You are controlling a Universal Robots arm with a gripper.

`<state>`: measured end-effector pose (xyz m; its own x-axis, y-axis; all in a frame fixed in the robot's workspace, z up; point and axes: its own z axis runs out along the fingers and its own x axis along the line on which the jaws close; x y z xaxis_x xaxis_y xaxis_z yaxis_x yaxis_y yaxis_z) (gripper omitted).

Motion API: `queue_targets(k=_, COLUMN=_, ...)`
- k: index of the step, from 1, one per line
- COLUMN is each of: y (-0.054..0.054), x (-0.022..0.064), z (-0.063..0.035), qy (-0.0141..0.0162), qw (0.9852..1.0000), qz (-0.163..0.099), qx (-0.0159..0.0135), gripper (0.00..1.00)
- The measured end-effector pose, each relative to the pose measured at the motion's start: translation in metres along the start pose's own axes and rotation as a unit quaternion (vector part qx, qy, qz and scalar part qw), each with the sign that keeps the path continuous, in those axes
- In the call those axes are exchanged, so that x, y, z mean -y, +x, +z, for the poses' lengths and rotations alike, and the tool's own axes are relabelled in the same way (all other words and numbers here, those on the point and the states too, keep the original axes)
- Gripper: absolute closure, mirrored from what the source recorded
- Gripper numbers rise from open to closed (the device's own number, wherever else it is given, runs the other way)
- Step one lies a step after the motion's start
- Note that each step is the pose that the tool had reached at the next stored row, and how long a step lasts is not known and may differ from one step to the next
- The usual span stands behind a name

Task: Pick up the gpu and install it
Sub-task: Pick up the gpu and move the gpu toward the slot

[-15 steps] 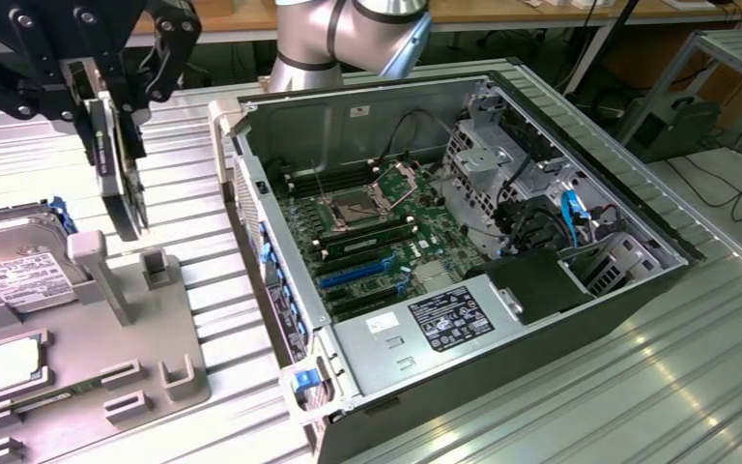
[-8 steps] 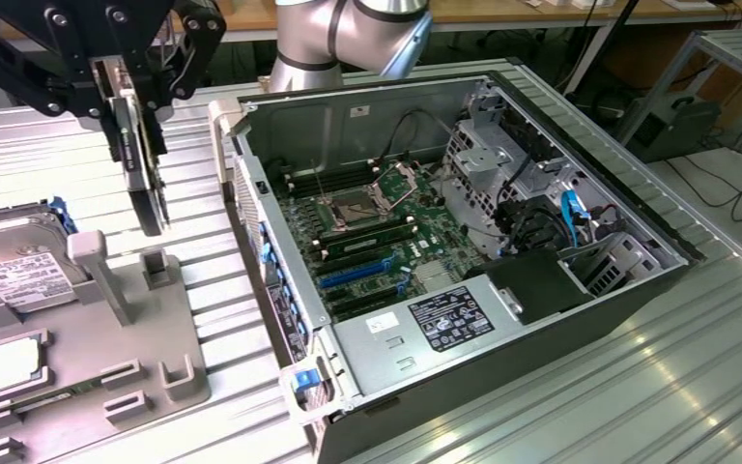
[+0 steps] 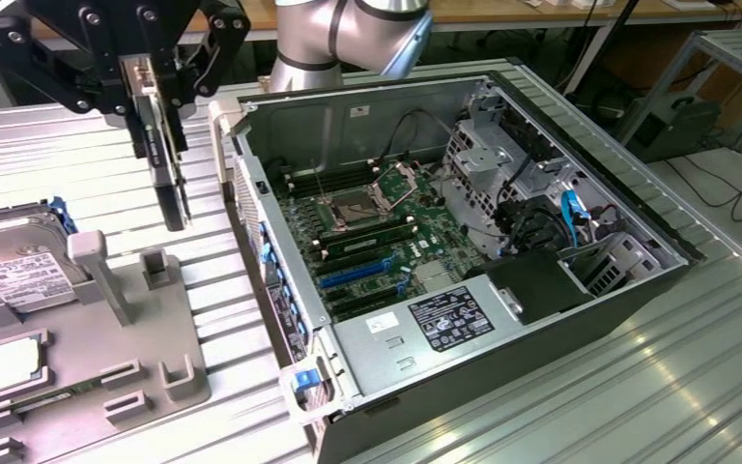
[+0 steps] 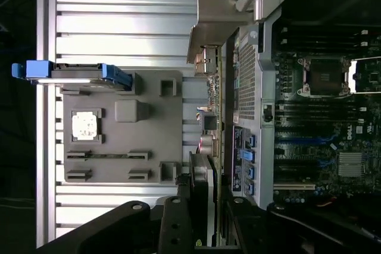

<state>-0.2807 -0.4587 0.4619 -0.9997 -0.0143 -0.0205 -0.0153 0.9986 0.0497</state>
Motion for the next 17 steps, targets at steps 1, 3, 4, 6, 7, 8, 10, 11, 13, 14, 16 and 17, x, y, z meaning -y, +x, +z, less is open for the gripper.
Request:
queue_targets(k=1, y=-0.002, x=0.0000, z=0.0000, qy=0.0000, qw=1.0000, qz=0.000, qx=0.0000, gripper=0.72)
queue_targets(k=3, y=-0.005, x=0.0001, z=0.0001, qy=0.0000, qw=1.0000, qz=0.000, qx=0.0000, gripper=0.72)
queue_targets(k=4, y=-0.007, x=0.0001, z=0.0001, qy=0.0001, qw=1.0000, qz=0.000, qx=0.0000, gripper=0.72)
queue_targets(k=6, y=-0.009, x=0.0001, z=0.0002, qy=0.0000, qw=1.0000, qz=0.000, qx=0.0000, gripper=0.72)
queue_targets(k=7, y=-0.011, x=0.0002, z=0.0002, qy=0.0001, qw=1.0000, qz=0.000, qx=0.0000, gripper=0.72)
queue_targets(k=8, y=-0.012, x=0.0002, z=0.0003, qy=0.0000, qw=1.0000, qz=0.000, qx=0.0000, gripper=0.72)
queue_targets(k=10, y=-0.016, x=0.0002, z=0.0004, qy=0.0000, qw=1.0000, qz=0.000, qx=0.0000, gripper=0.72)
queue_targets(k=11, y=-0.017, x=0.0003, z=0.0004, qy=0.0000, qw=1.0000, qz=0.000, qx=0.0000, gripper=0.72)
queue_targets(k=13, y=-0.021, x=0.0003, z=0.0005, qy=0.0000, qw=1.0000, qz=0.000, qx=0.0000, gripper=0.72)
queue_targets(k=14, y=-0.023, x=0.0004, z=0.0005, qy=0.0000, qw=1.0000, qz=0.000, qx=0.0000, gripper=0.72)
queue_targets(k=16, y=-0.027, x=0.0004, z=0.0006, qy=0.0000, qw=1.0000, qz=0.000, qx=0.0000, gripper=0.72)
queue_targets(k=17, y=-0.029, x=0.0005, z=0.0006, qy=0.0000, qw=1.0000, qz=0.000, qx=0.0000, gripper=0.72)
